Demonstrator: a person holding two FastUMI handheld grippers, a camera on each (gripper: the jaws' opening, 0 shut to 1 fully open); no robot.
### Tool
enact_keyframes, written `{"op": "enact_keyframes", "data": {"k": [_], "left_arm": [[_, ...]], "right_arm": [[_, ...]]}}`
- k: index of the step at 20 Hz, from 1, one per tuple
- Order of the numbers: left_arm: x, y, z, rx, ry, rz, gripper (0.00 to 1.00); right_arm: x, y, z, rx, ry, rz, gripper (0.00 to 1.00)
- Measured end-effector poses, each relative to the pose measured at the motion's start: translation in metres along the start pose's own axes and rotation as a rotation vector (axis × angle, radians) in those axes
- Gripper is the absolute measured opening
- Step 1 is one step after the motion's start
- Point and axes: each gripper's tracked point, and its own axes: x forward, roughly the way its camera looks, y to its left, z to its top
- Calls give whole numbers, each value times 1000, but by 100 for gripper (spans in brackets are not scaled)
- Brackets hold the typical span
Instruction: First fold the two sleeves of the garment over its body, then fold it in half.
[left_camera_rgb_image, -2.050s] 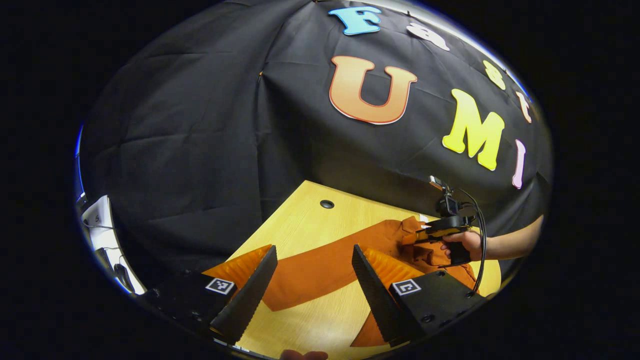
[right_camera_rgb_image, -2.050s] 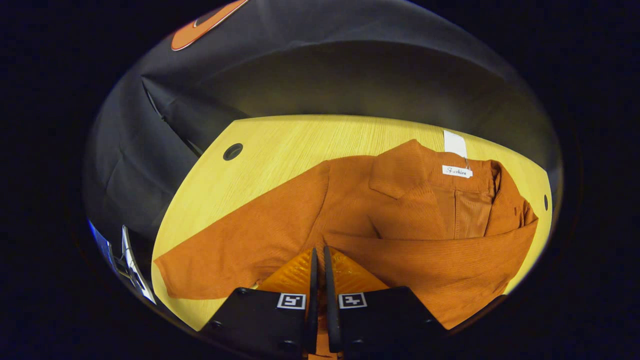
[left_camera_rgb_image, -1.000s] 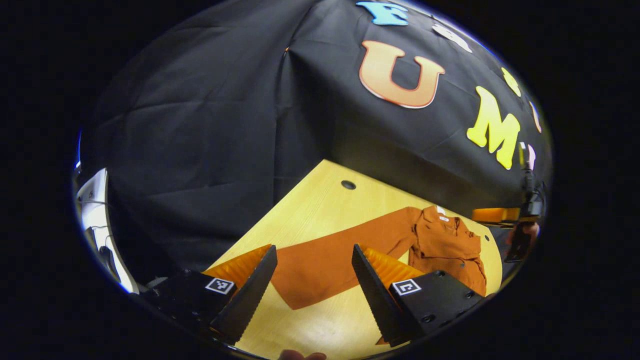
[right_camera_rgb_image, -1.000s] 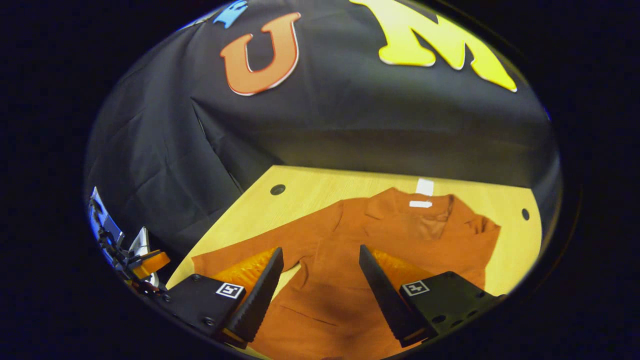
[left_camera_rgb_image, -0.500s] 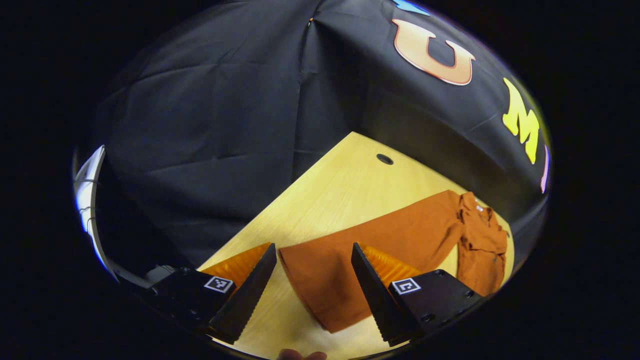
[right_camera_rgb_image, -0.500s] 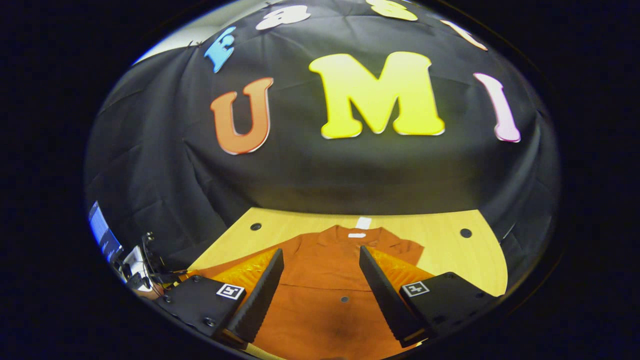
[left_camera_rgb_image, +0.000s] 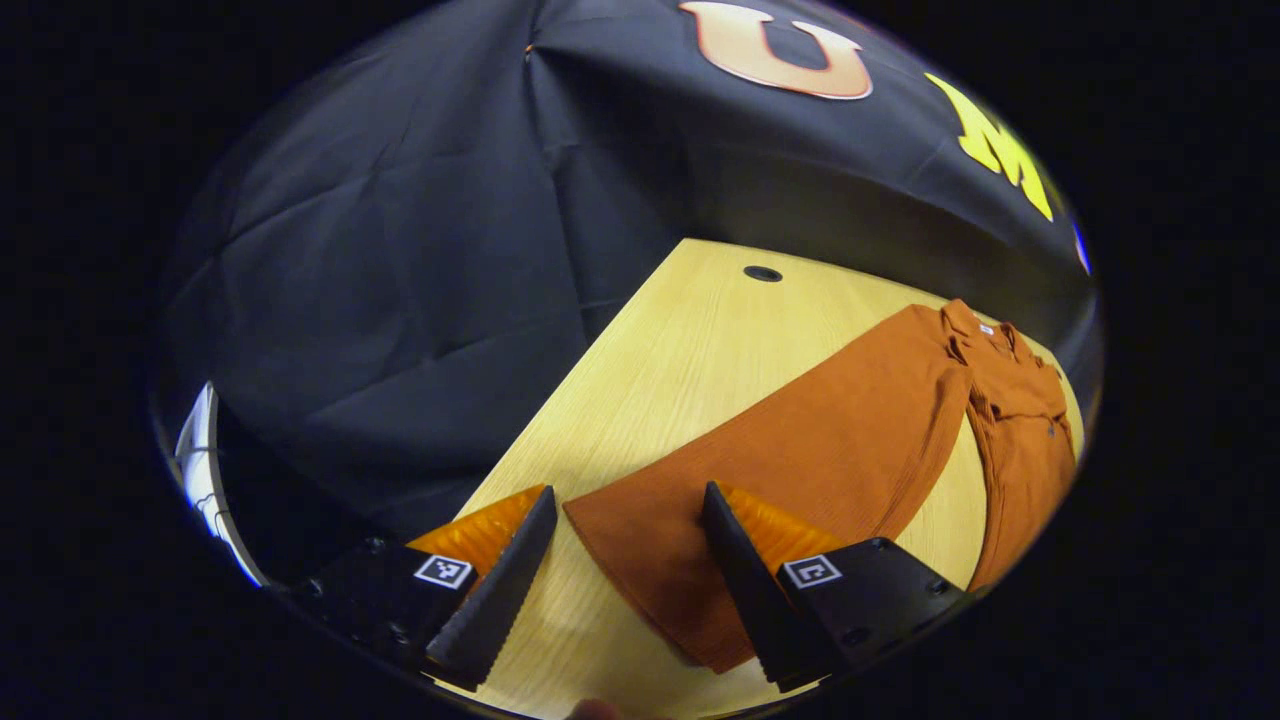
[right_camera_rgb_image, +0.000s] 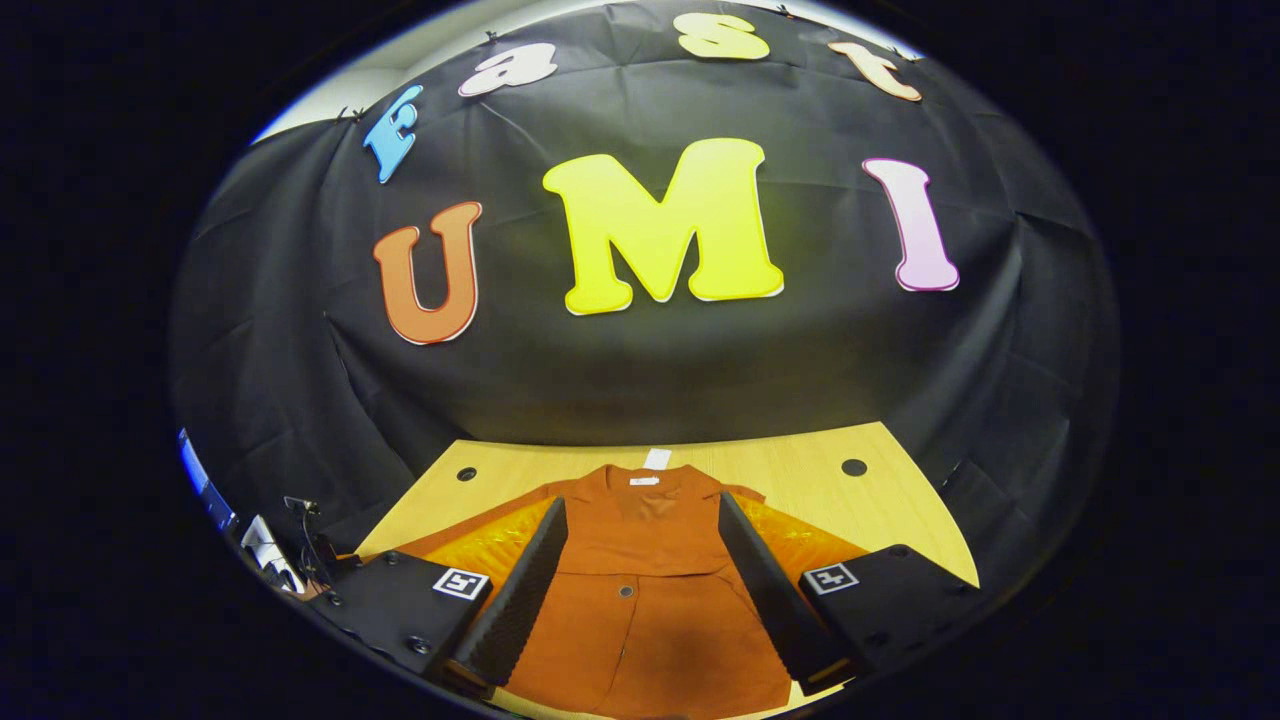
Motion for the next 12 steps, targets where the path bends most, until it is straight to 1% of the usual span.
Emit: {"op": "enact_keyframes", "data": {"k": [1,2,3,4,6,7,9,10,11,12], "left_arm": [[2,1,-3,-3,-4,6,93],[2,0,-2,11,-9,4,92],[0,-5,-4,34,-11,-12,85],[-1,-15,-5,52,-15,-36,67],[5,-30,1,62,-17,-31,29],[5,-30,2,54,-16,-21,21],[4,-31,5,24,-4,-7,11],[1,-36,6,-8,9,-18,8],[-2,-43,10,-34,13,-41,12],[-5,-50,15,-44,14,-56,4]], "right_arm": [[-2,0,-5,10,15,3,98],[-2,0,-8,18,25,5,98],[-2,-1,-10,22,33,6,98],[-1,0,-12,27,38,12,98],[-1,3,-14,34,42,24,98],[0,2,-15,32,44,26,98],[-5,-3,-18,26,44,24,98],[-8,-8,-18,25,42,21,98],[-13,-14,-17,29,39,17,98],[-17,-21,-16,39,33,13,98]]}}
